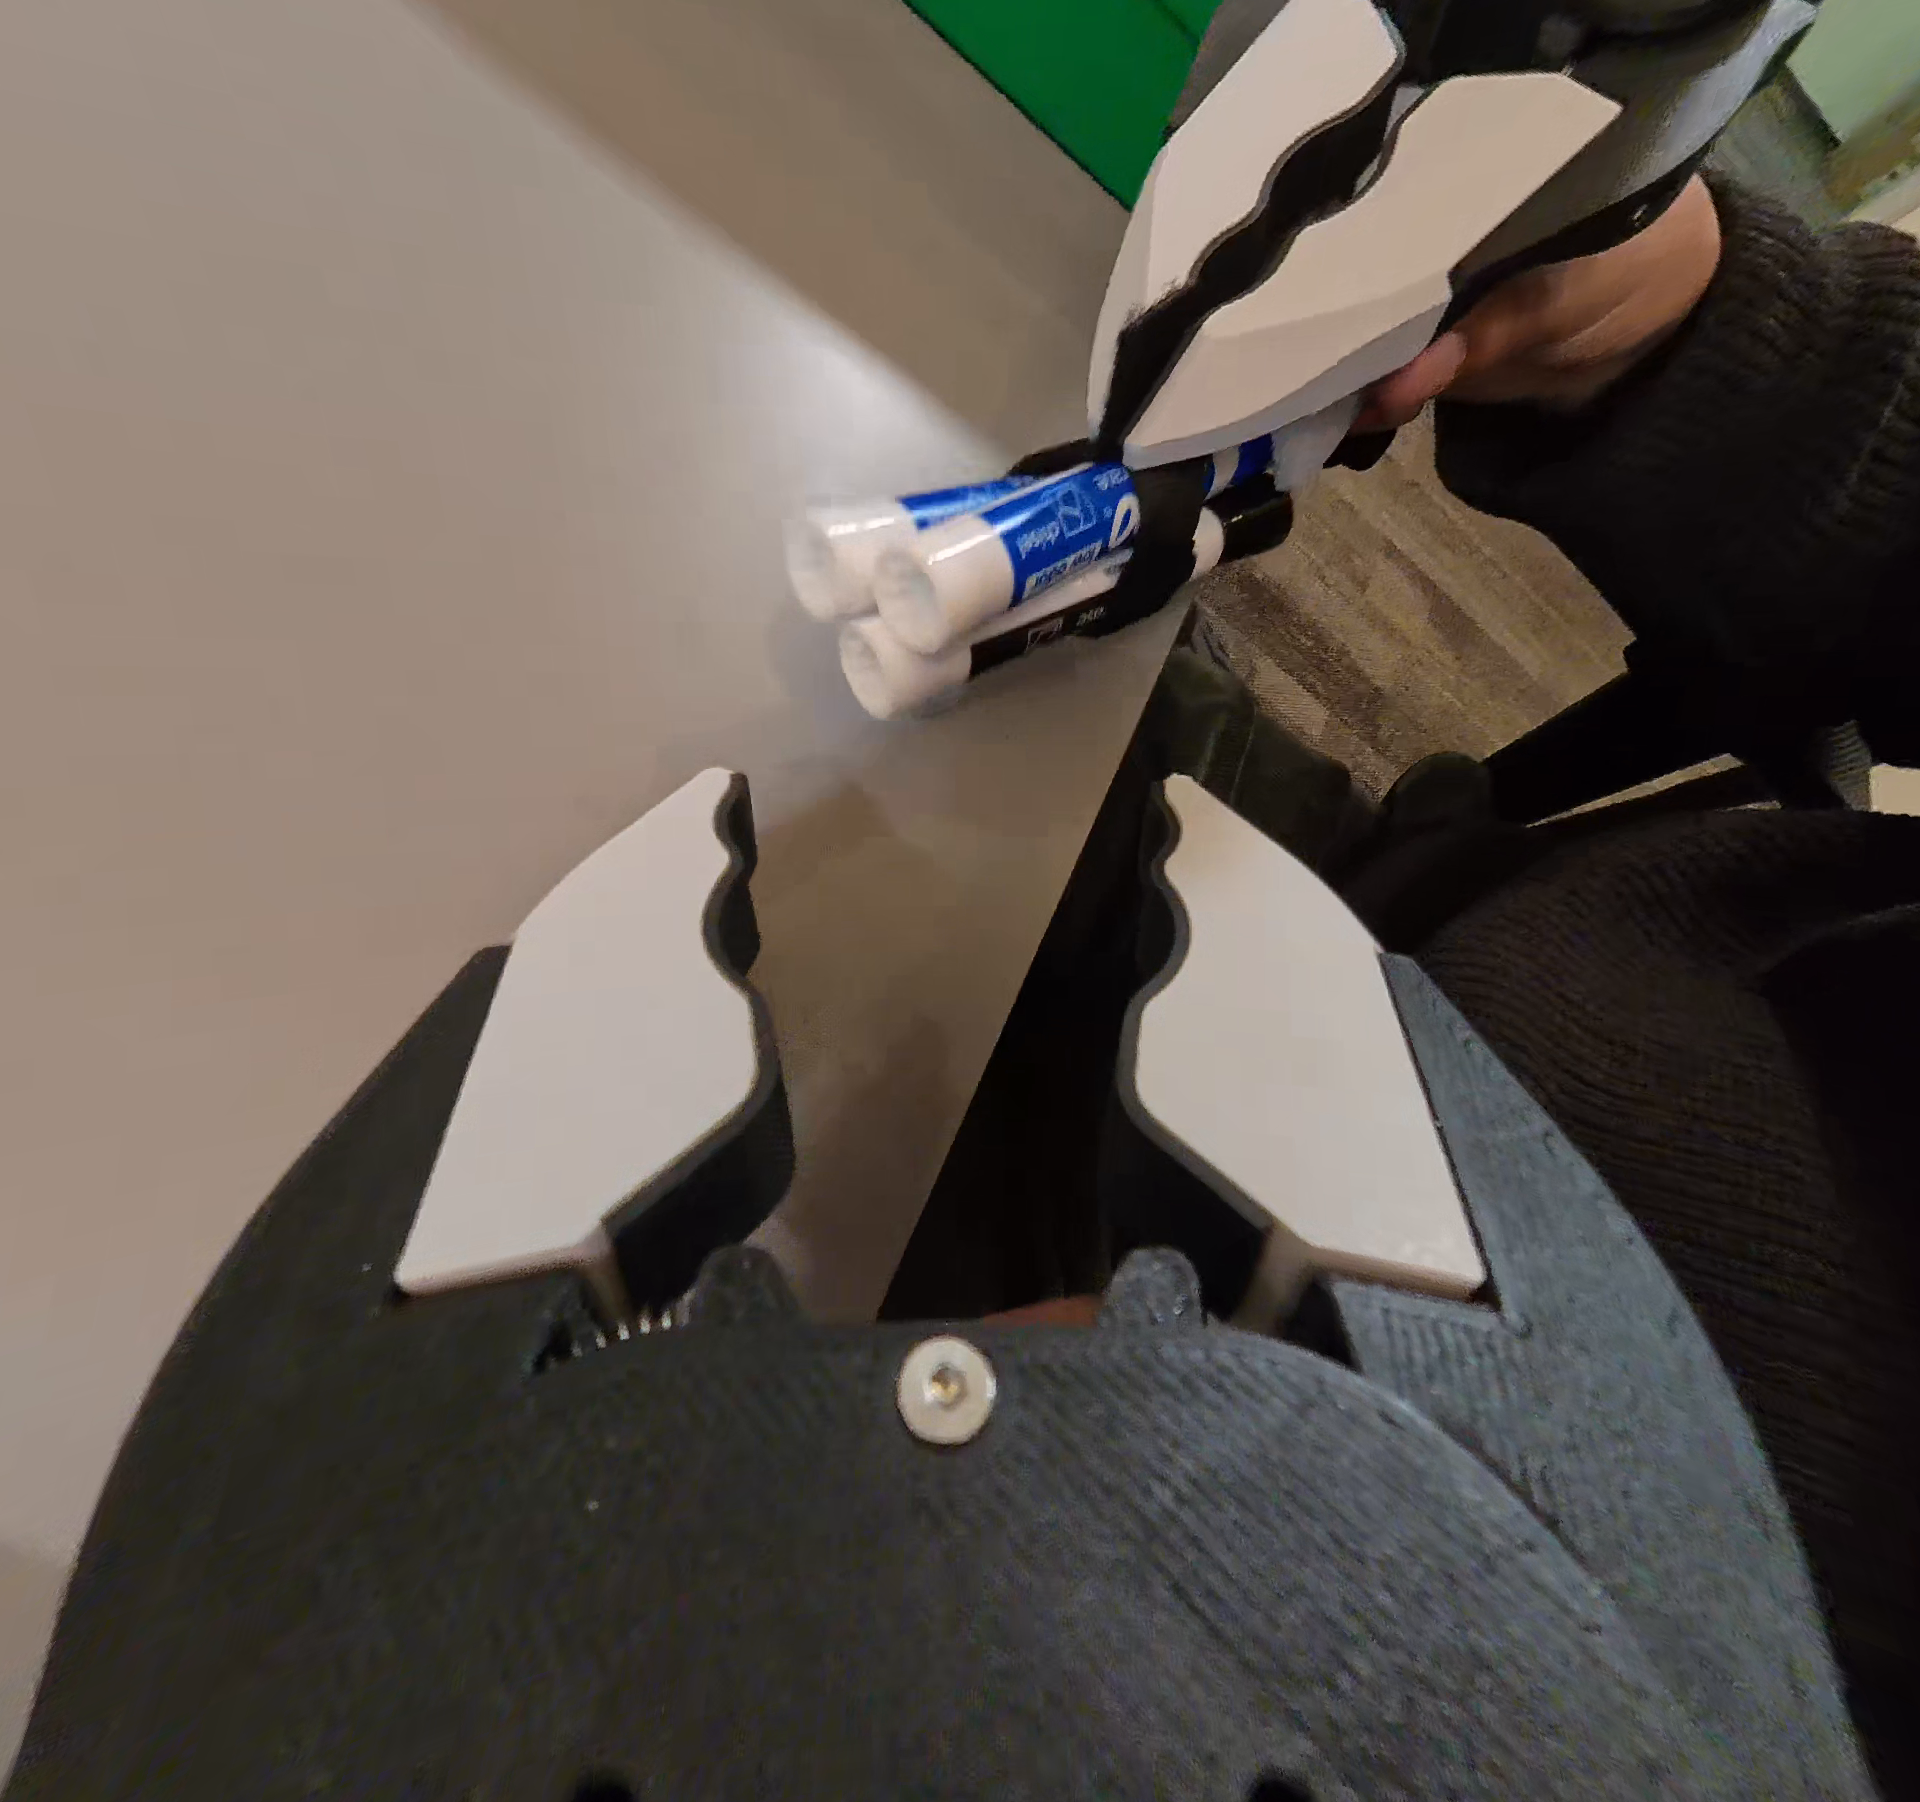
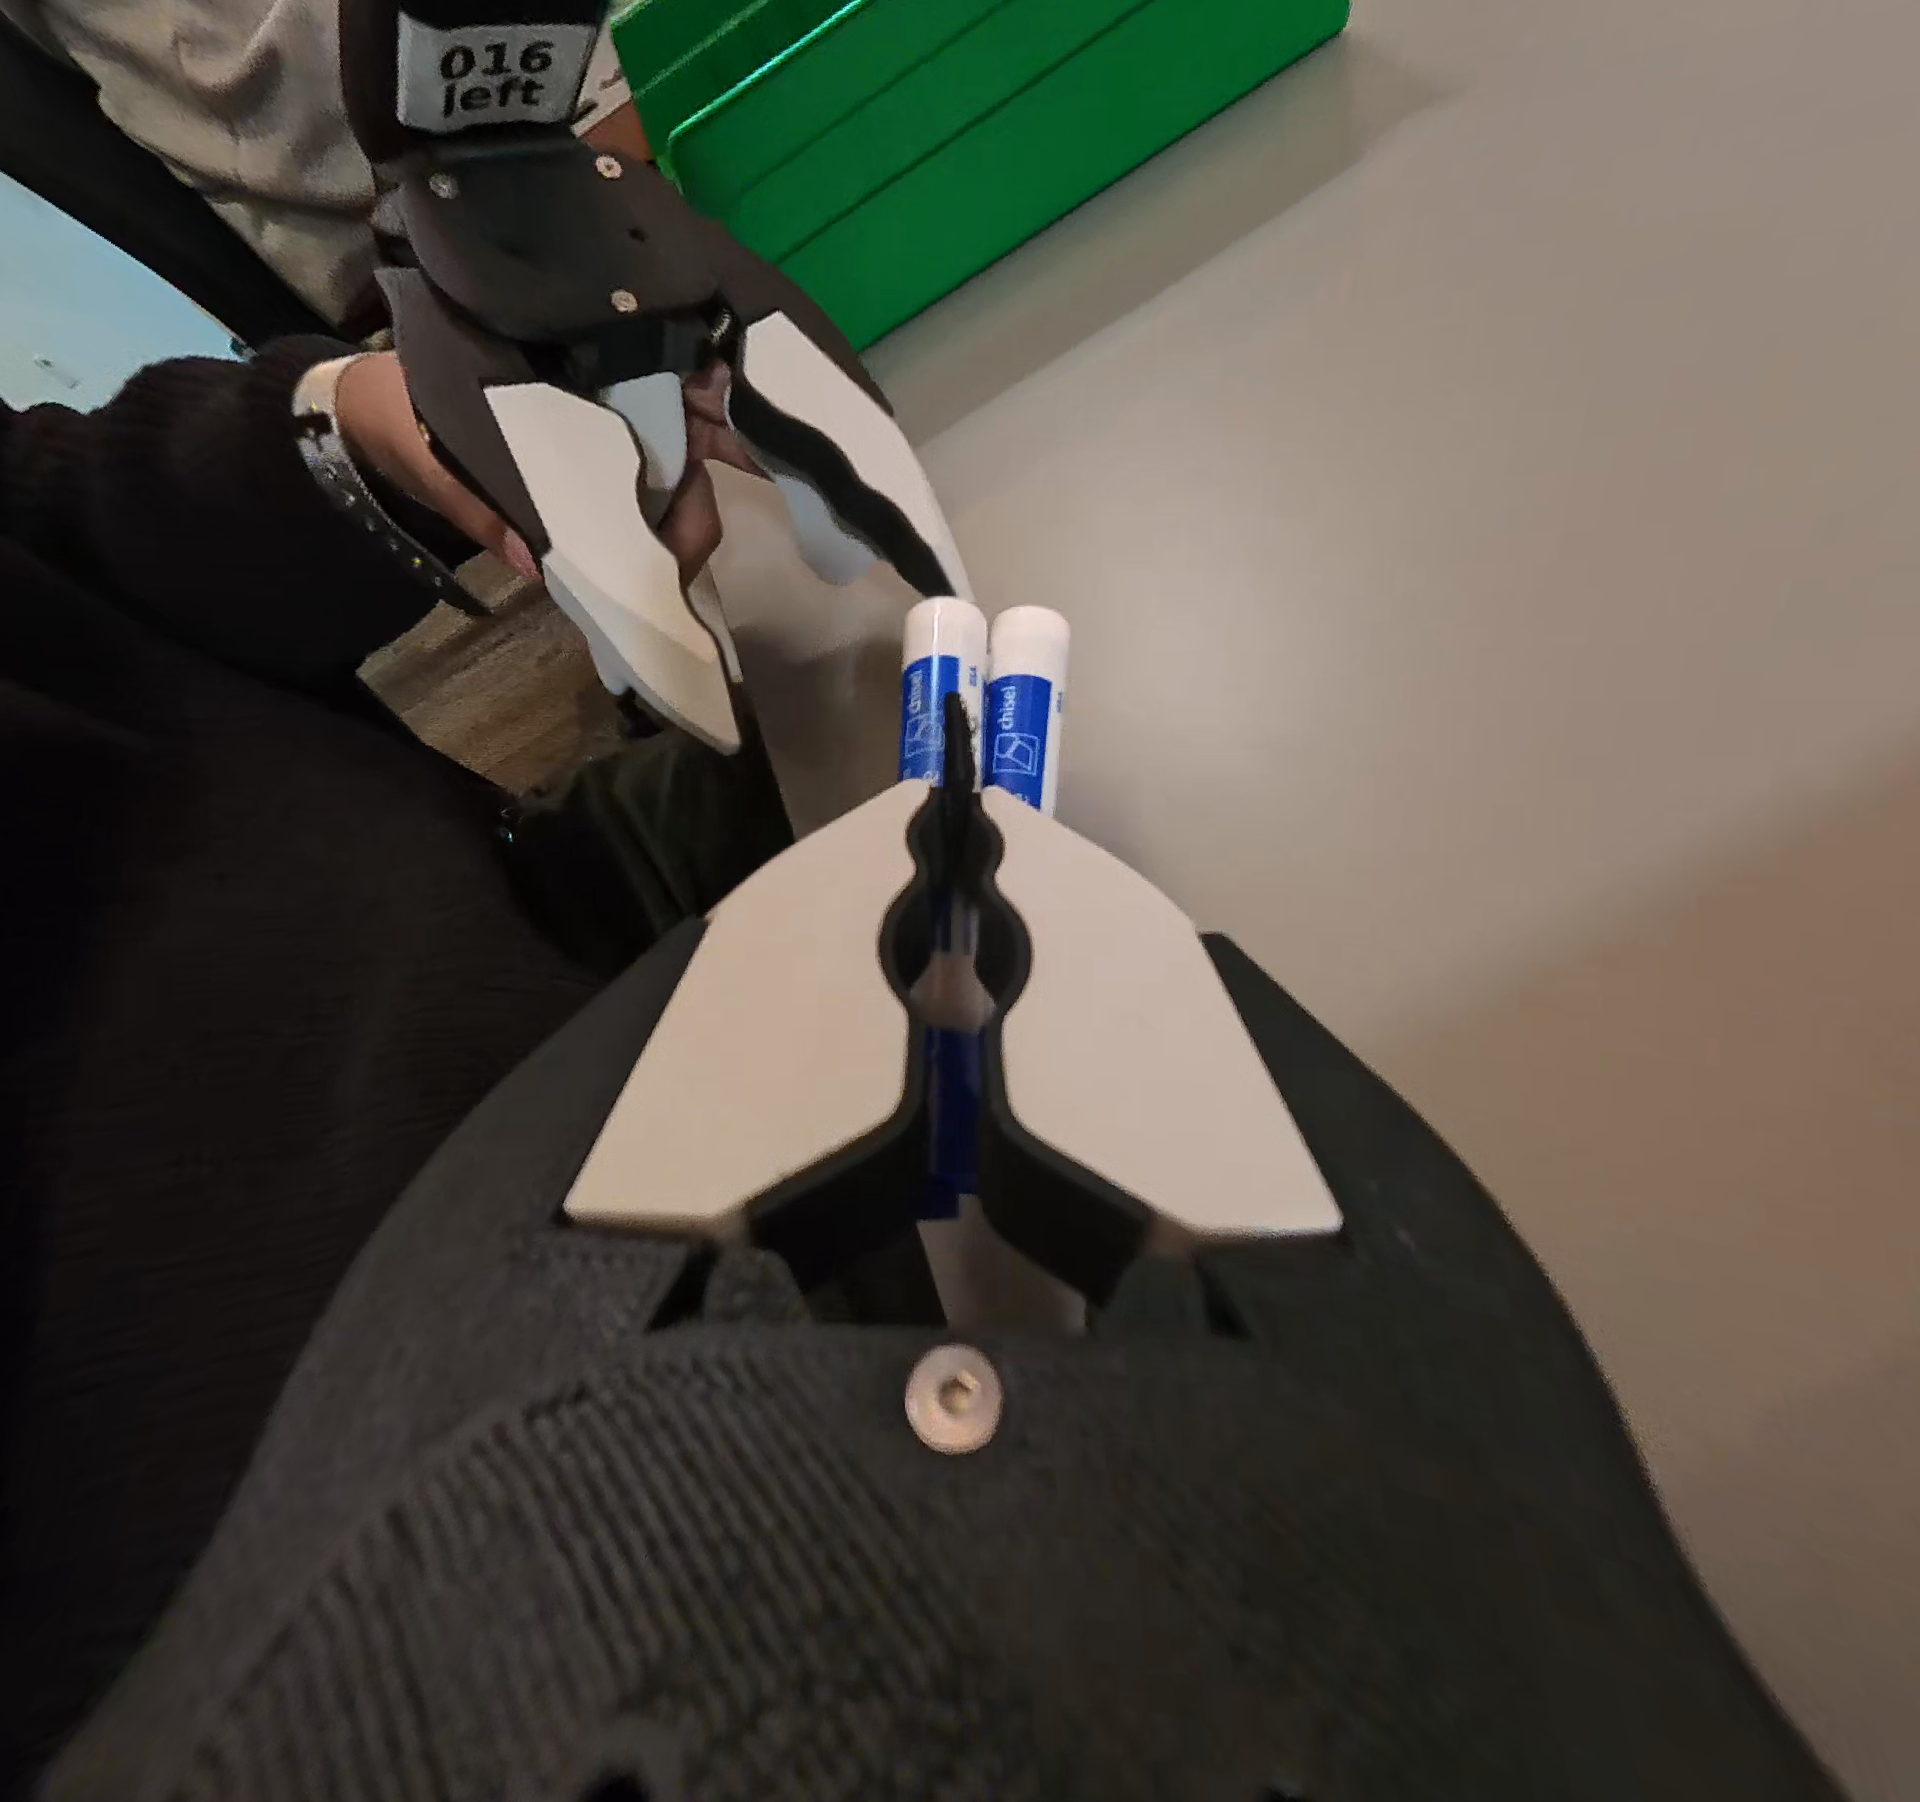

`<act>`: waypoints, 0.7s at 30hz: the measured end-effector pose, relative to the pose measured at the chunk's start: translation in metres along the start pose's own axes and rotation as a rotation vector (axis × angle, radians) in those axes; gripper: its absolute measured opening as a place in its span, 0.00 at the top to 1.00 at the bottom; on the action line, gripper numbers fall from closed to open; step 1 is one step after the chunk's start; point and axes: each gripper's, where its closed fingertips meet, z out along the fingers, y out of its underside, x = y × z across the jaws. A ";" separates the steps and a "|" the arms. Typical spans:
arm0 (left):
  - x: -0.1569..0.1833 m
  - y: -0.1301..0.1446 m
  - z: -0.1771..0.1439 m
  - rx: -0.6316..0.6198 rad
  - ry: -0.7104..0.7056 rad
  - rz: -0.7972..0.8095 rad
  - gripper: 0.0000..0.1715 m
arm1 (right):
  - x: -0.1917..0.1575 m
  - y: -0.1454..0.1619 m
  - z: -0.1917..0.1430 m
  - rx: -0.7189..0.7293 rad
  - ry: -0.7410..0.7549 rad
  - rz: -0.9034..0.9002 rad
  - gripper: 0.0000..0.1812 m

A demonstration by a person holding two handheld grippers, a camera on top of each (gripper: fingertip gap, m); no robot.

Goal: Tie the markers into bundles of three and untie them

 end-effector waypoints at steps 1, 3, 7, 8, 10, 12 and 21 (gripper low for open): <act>0.001 0.000 0.000 0.002 -0.002 0.017 0.57 | -0.001 0.003 0.002 -0.015 -0.005 -0.007 0.98; 0.003 0.000 0.002 0.009 0.003 0.037 0.57 | -0.002 0.008 0.005 -0.041 -0.006 -0.017 0.98; 0.009 0.005 0.008 -0.012 0.038 0.039 0.57 | -0.008 0.011 0.009 -0.055 -0.042 -0.014 0.98; 0.010 0.006 0.010 -0.018 0.037 0.048 0.57 | -0.009 0.012 0.009 -0.060 -0.049 -0.015 0.98; 0.011 0.007 0.011 -0.022 0.033 0.068 0.57 | -0.011 0.014 0.011 -0.071 -0.056 -0.021 0.98; 0.015 0.008 0.012 -0.029 0.046 0.079 0.57 | -0.012 0.015 0.012 -0.078 -0.059 -0.028 0.98; 0.017 0.012 0.017 -0.049 0.024 0.105 0.57 | -0.012 0.016 0.013 -0.072 -0.055 -0.014 0.98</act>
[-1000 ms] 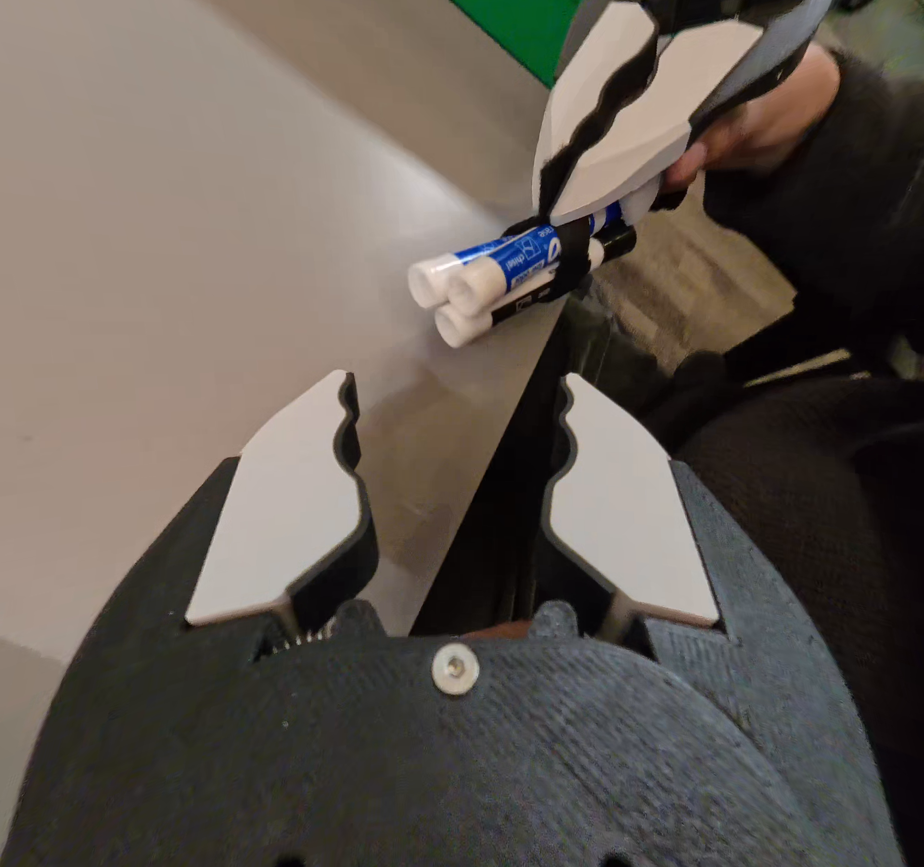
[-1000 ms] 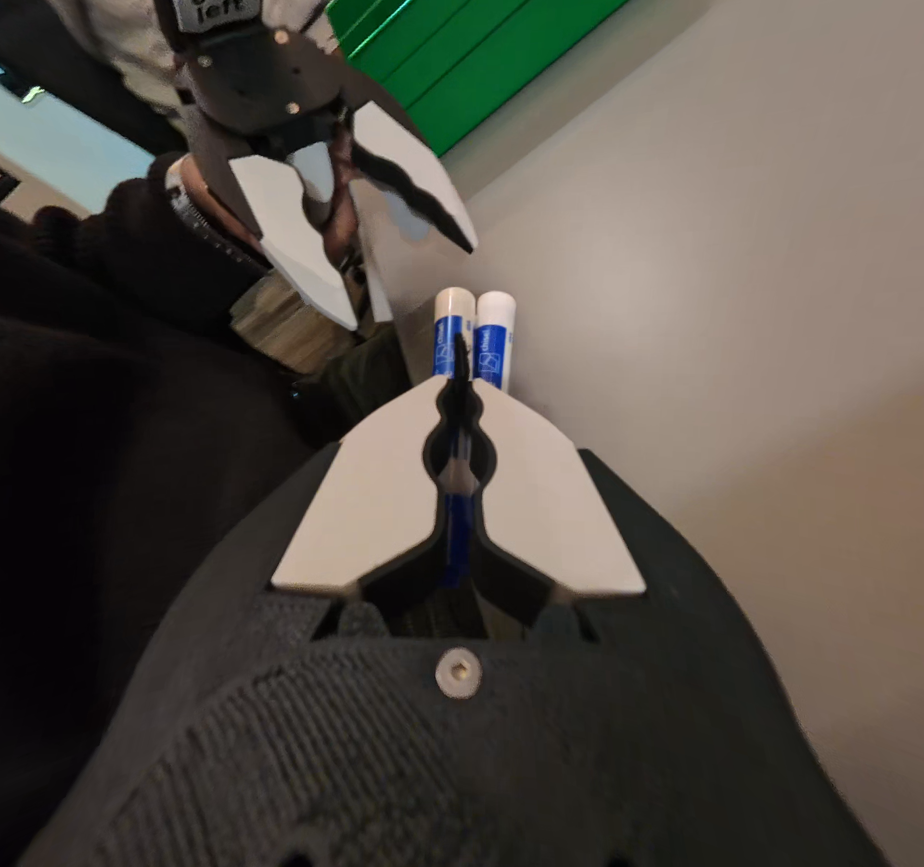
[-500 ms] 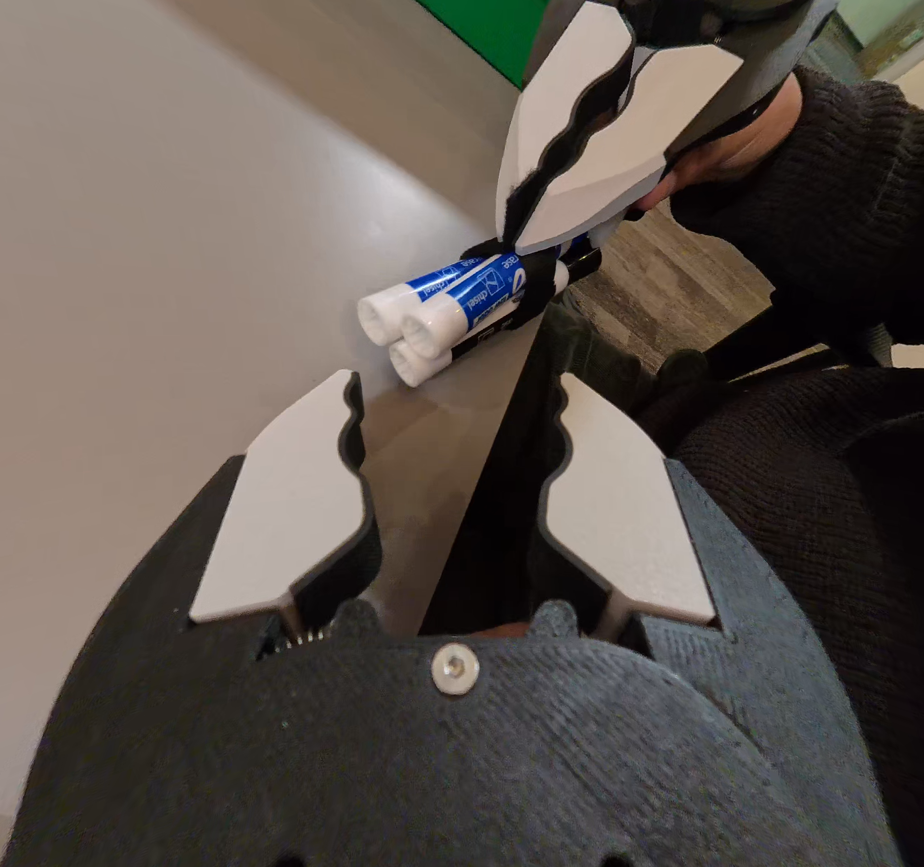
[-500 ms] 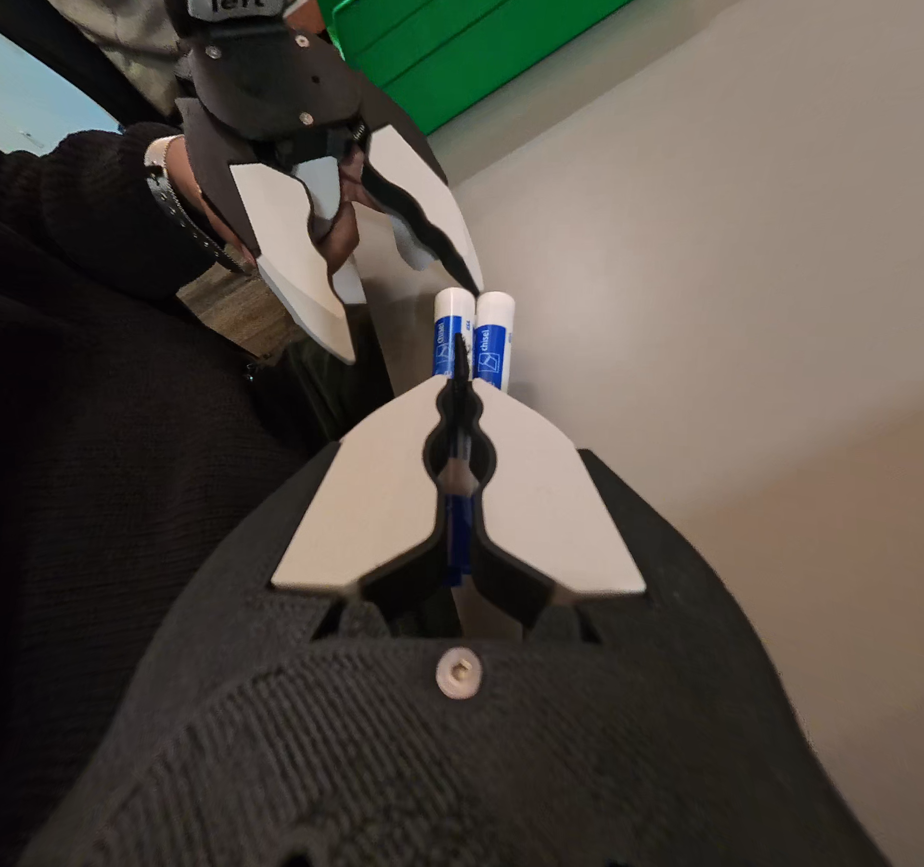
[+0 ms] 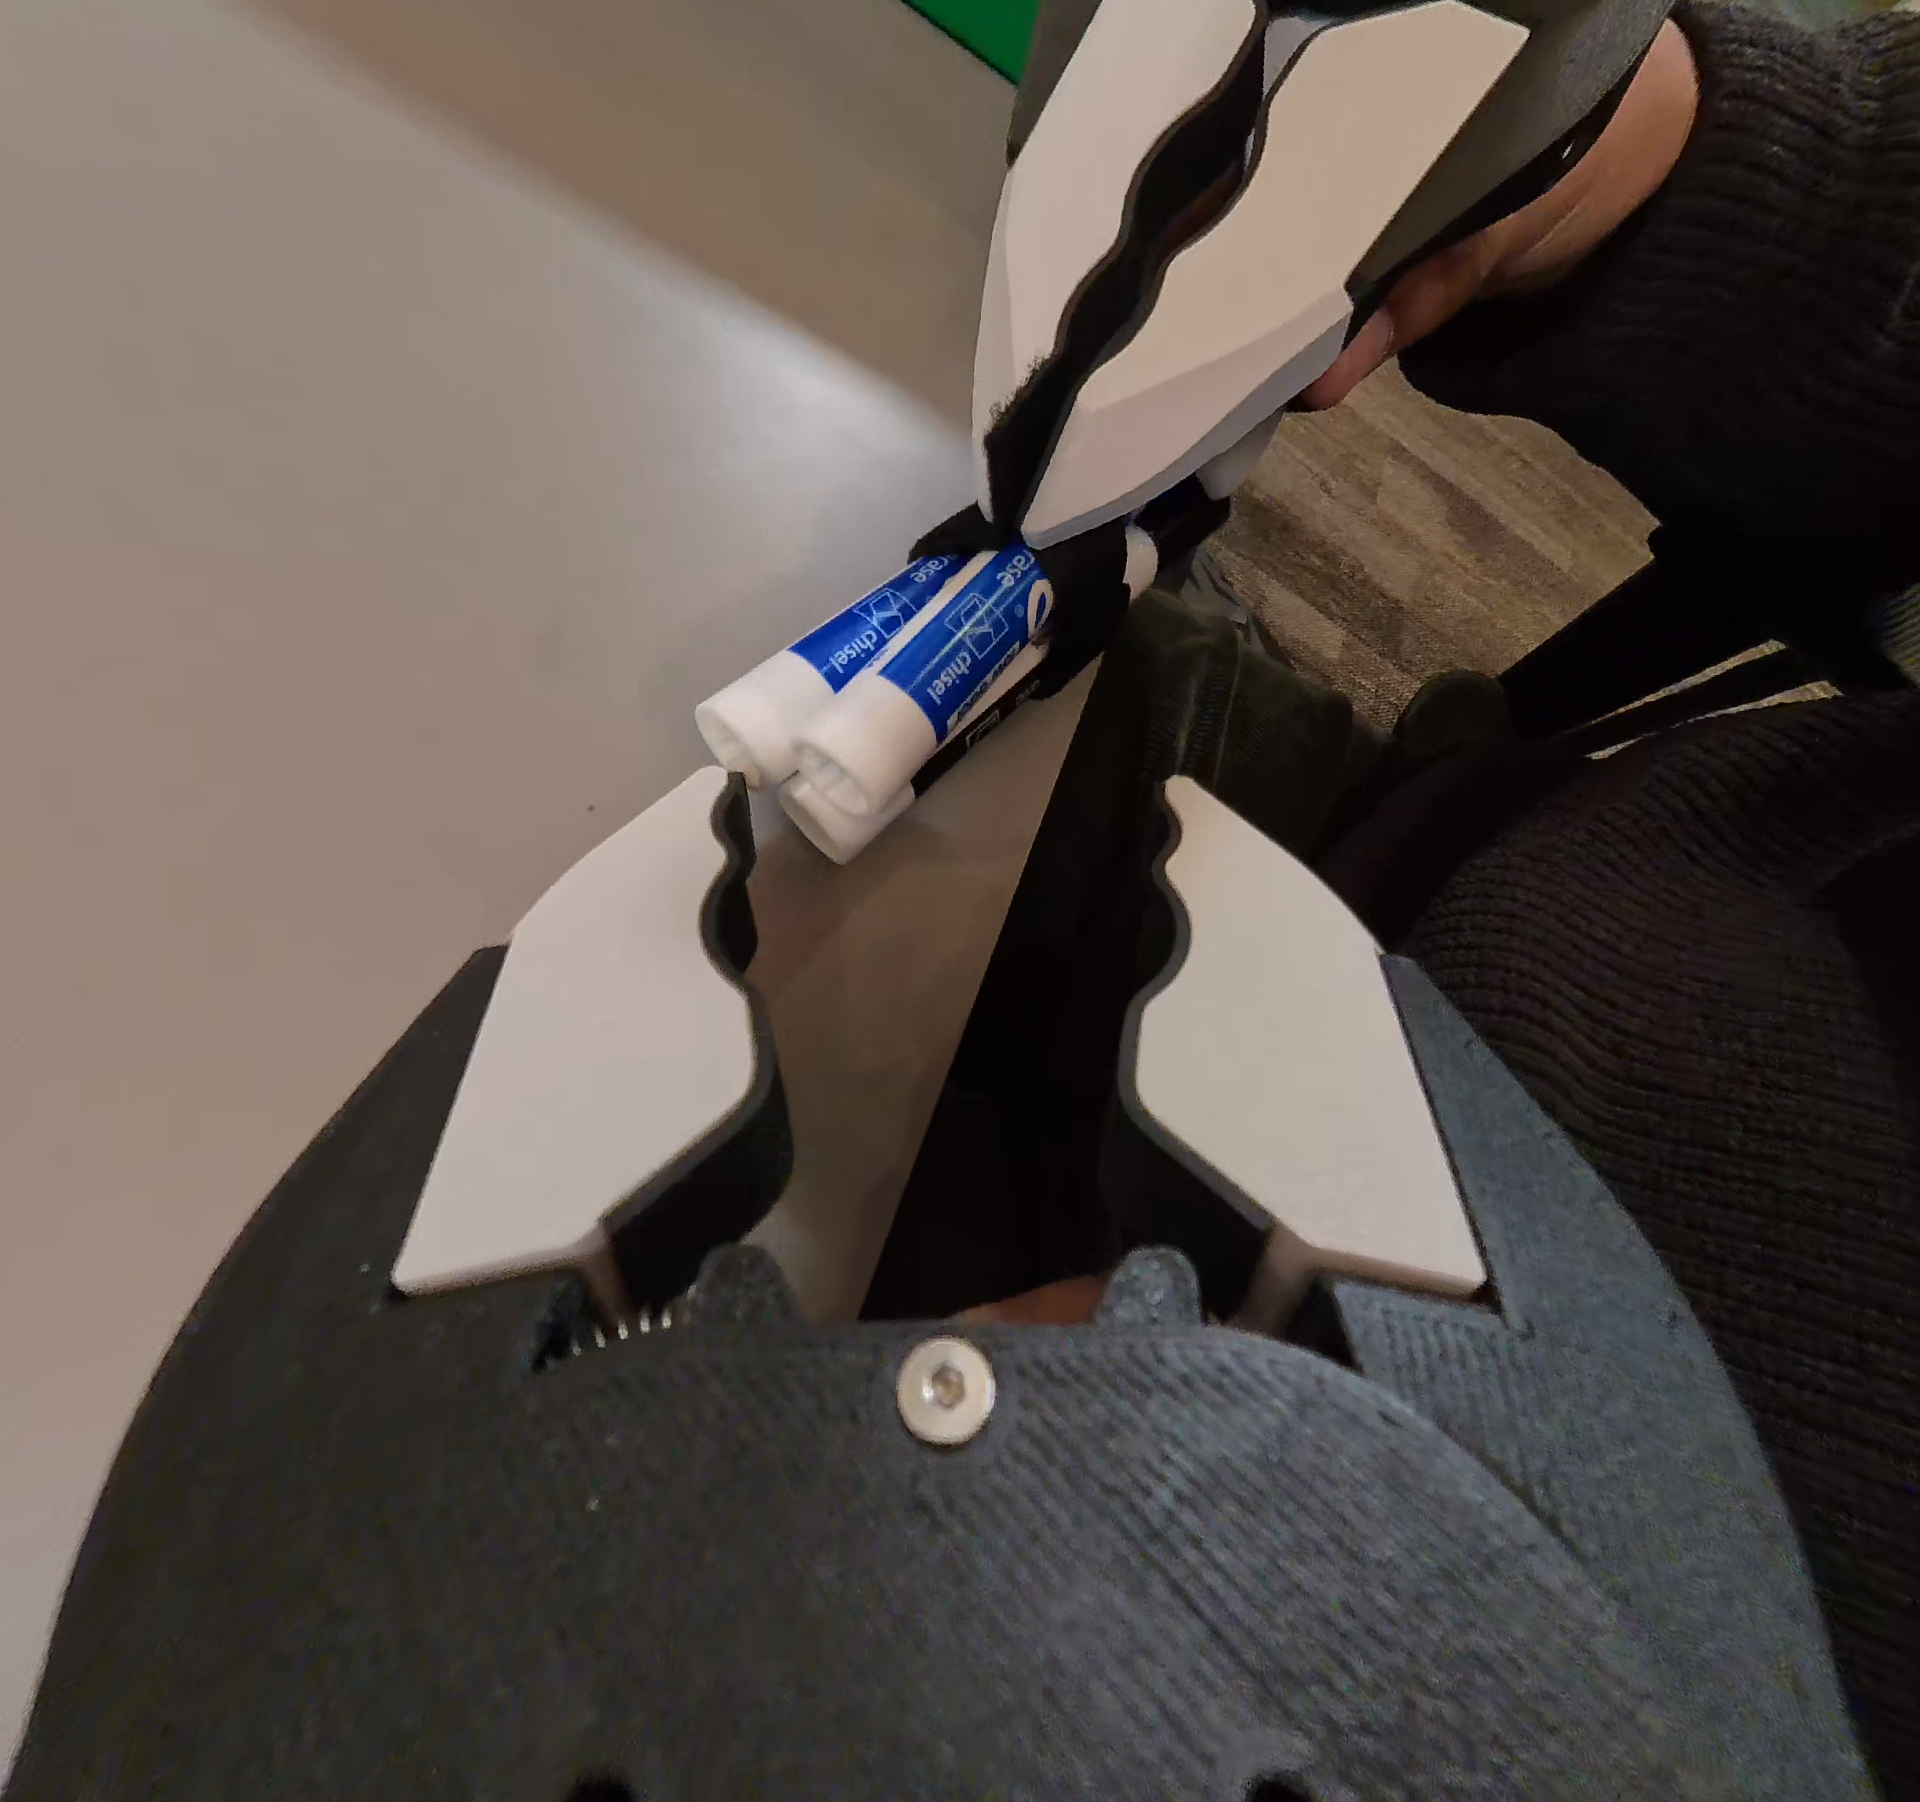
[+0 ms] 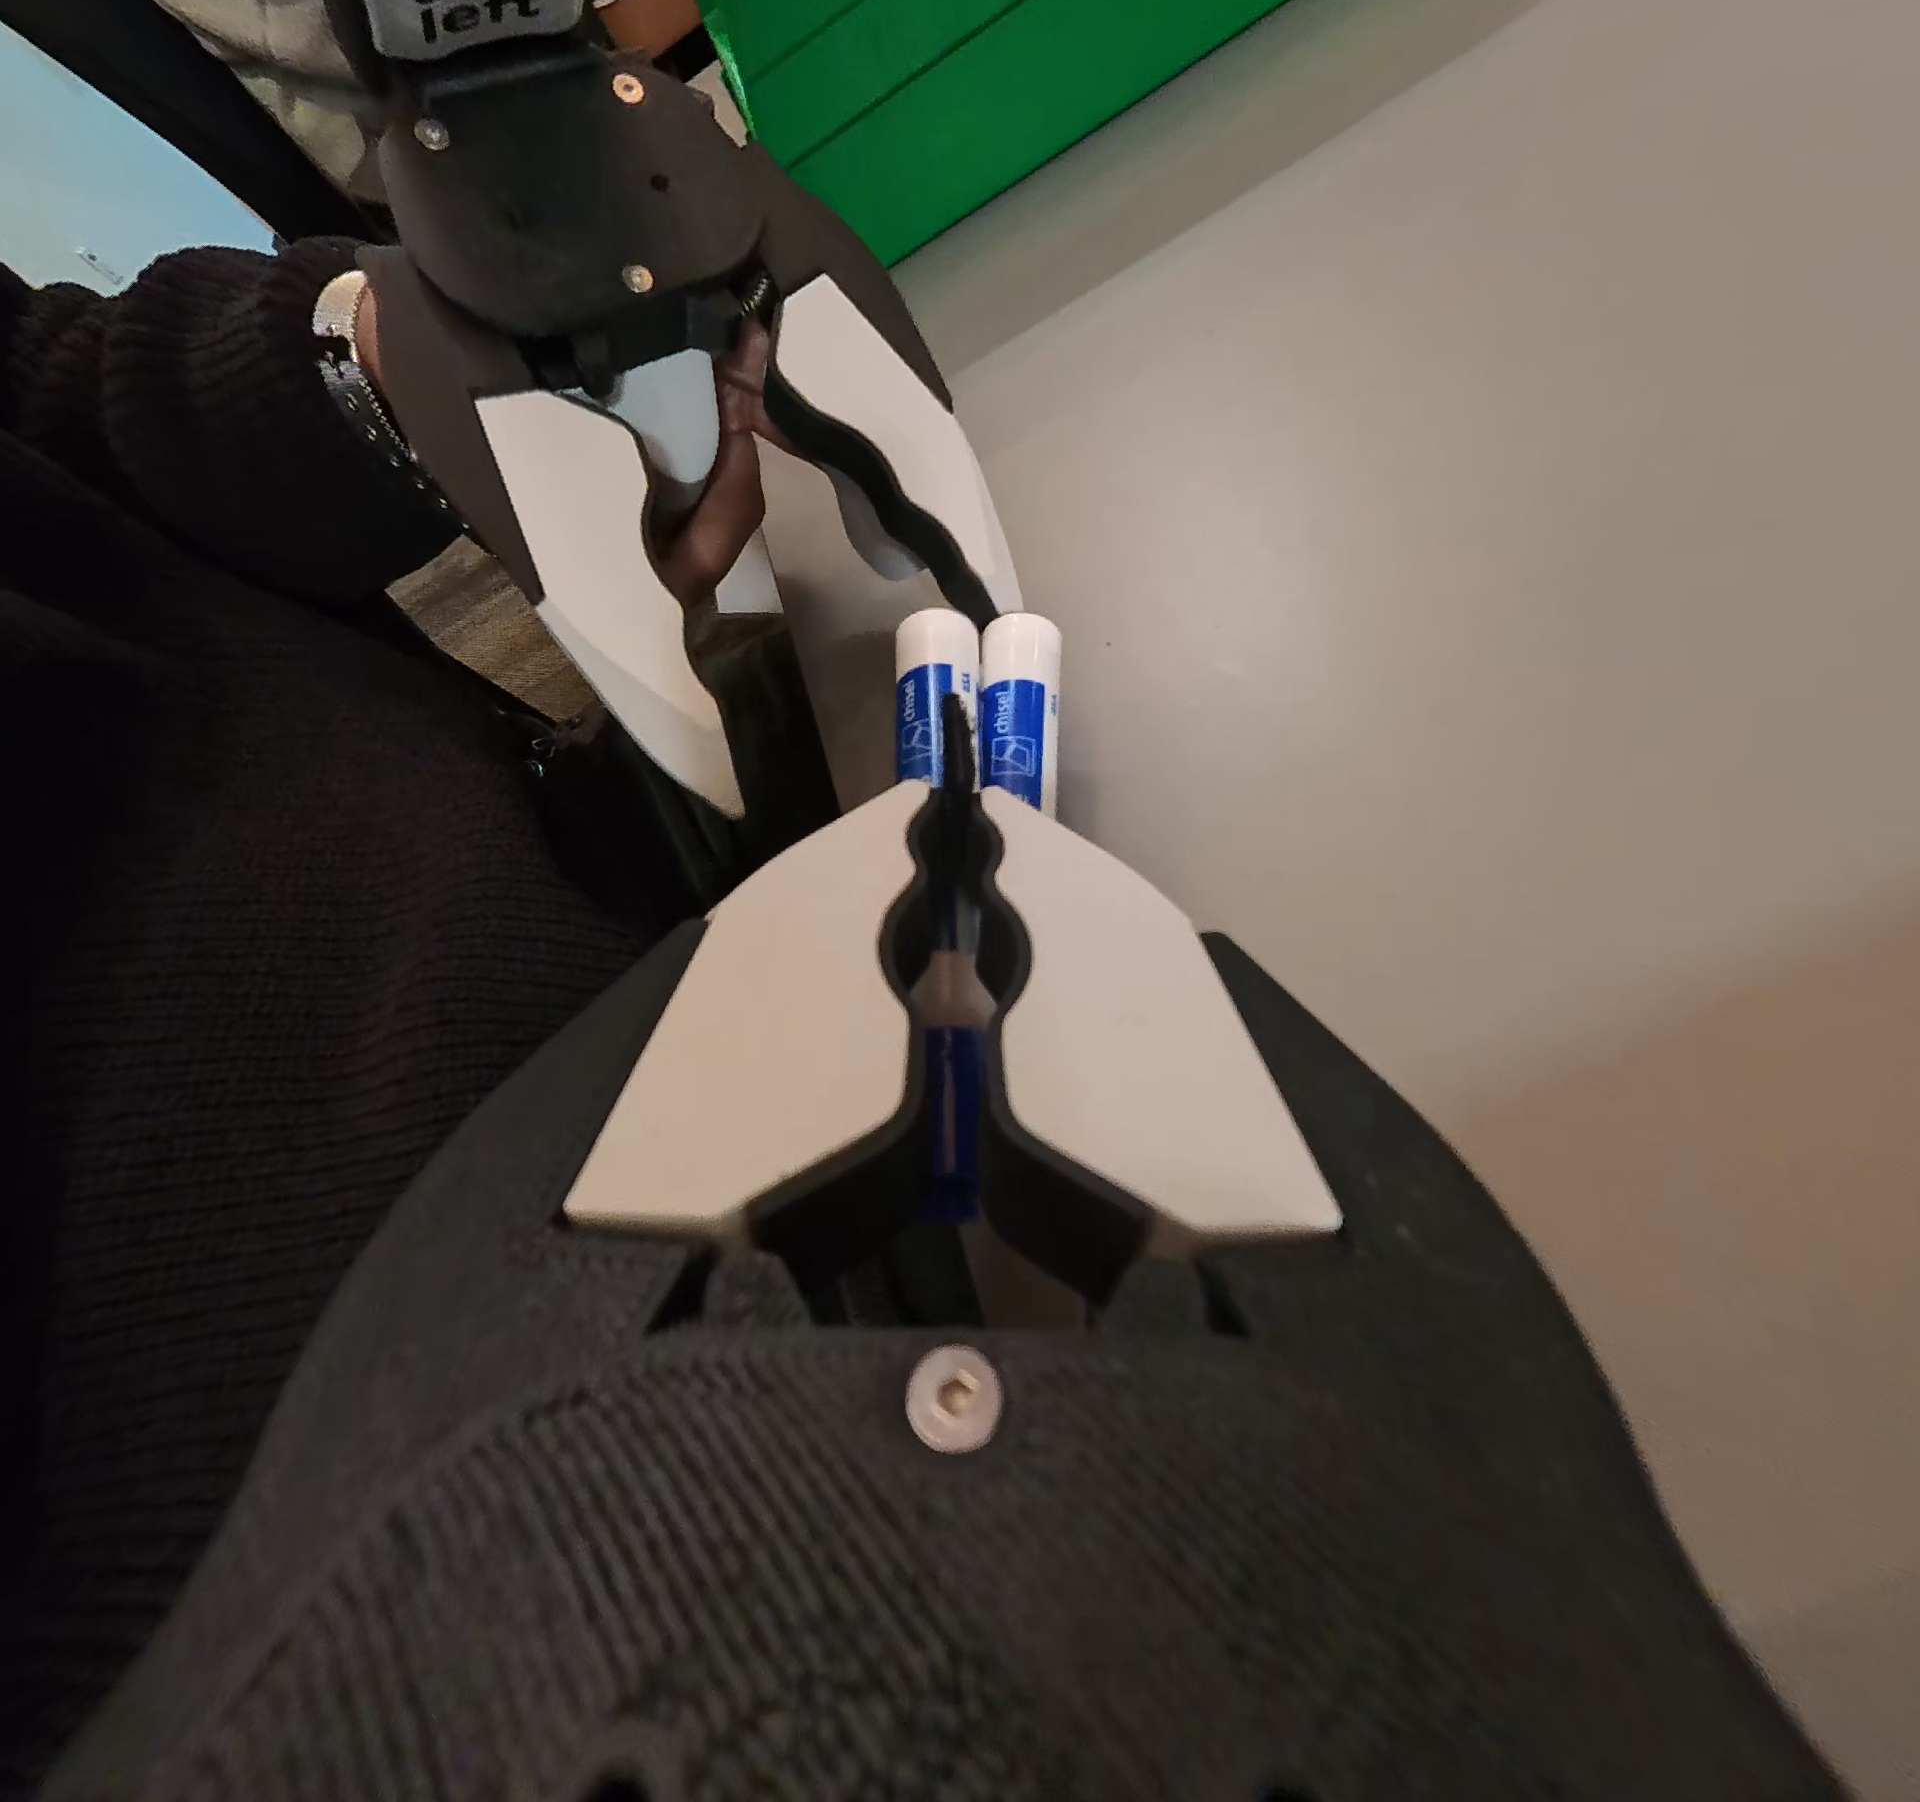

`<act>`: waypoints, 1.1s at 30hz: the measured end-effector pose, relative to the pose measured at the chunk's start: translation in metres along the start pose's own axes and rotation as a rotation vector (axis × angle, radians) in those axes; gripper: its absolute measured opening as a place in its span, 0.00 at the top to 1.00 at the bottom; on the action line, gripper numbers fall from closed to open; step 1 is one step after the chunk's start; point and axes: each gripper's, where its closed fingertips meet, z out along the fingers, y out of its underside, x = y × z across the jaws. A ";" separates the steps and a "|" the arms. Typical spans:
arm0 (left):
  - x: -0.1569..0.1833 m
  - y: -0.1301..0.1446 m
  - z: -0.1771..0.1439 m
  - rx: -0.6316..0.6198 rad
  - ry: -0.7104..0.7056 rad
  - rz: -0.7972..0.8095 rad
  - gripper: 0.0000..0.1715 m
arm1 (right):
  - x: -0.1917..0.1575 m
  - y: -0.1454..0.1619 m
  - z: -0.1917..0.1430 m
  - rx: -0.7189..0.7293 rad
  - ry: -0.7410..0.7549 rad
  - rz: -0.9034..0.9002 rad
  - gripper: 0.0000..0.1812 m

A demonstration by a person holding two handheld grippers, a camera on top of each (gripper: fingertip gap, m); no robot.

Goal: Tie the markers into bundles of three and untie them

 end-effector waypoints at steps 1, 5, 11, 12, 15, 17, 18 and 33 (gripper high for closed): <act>0.000 0.001 0.001 -0.008 -0.001 0.003 0.57 | 0.000 0.000 0.000 -0.001 0.002 0.000 0.98; -0.001 0.005 0.003 -0.029 -0.020 0.020 0.57 | 0.001 0.003 0.002 -0.012 0.005 -0.004 0.98; -0.002 0.012 0.007 -0.075 -0.037 0.044 0.58 | 0.002 0.008 0.005 -0.040 0.008 -0.022 0.97; -0.002 0.013 0.008 -0.083 -0.040 0.050 0.58 | 0.002 0.009 0.005 -0.045 0.009 -0.027 0.97; -0.002 0.015 0.009 -0.091 -0.048 0.067 0.58 | 0.002 0.010 0.006 -0.054 0.011 -0.040 0.97; -0.002 0.015 0.009 -0.089 -0.044 0.064 0.58 | 0.002 0.011 0.006 -0.056 0.008 -0.038 0.98; -0.002 0.014 0.009 -0.087 -0.041 0.058 0.59 | 0.001 0.011 0.006 -0.057 0.003 -0.035 0.98; -0.015 0.005 0.000 -0.015 -0.030 -0.101 0.75 | -0.002 0.012 0.008 -0.050 -0.016 -0.032 0.98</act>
